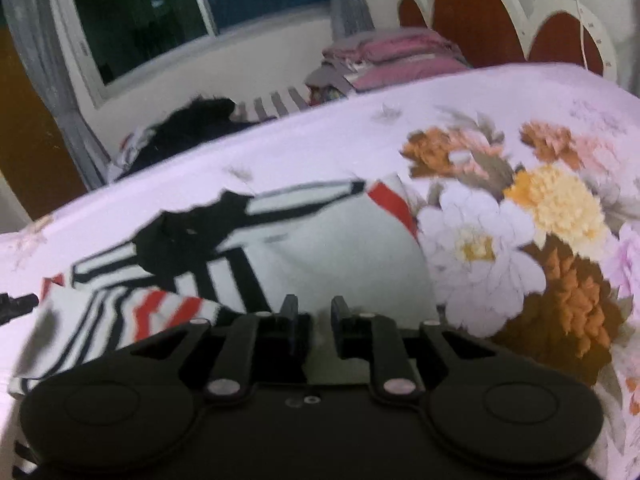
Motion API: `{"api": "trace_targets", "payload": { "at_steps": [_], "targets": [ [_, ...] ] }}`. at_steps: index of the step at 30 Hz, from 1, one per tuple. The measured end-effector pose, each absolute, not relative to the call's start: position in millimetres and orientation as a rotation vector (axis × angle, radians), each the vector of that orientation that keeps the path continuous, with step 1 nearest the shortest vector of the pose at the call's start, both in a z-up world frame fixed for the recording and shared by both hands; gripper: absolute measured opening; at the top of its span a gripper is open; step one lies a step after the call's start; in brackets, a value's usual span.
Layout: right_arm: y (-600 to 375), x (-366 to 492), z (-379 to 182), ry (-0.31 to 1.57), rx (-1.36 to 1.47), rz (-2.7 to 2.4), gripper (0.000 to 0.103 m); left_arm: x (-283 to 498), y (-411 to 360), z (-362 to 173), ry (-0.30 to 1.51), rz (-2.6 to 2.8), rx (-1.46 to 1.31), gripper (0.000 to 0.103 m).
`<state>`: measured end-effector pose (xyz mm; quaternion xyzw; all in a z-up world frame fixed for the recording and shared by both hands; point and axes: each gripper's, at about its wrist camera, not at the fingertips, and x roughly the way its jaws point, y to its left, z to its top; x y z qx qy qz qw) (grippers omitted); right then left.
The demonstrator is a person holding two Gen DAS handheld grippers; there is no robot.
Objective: Fold small clothes
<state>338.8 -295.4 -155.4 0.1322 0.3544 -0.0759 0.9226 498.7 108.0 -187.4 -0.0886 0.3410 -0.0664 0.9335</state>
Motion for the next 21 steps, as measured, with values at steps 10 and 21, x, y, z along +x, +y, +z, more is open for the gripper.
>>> {"api": "trace_targets", "payload": {
  "at_steps": [10, 21],
  "targets": [
    [-249.4, 342.3, -174.8, 0.832, 0.18, -0.042, 0.026, 429.8, 77.4, -209.5, 0.792, -0.213, -0.131, 0.016],
    [-275.8, 337.1, -173.0, 0.822, 0.176, -0.128, 0.046, 425.8, 73.2, -206.0, 0.811, -0.174, -0.143, 0.016]
  ]
}}
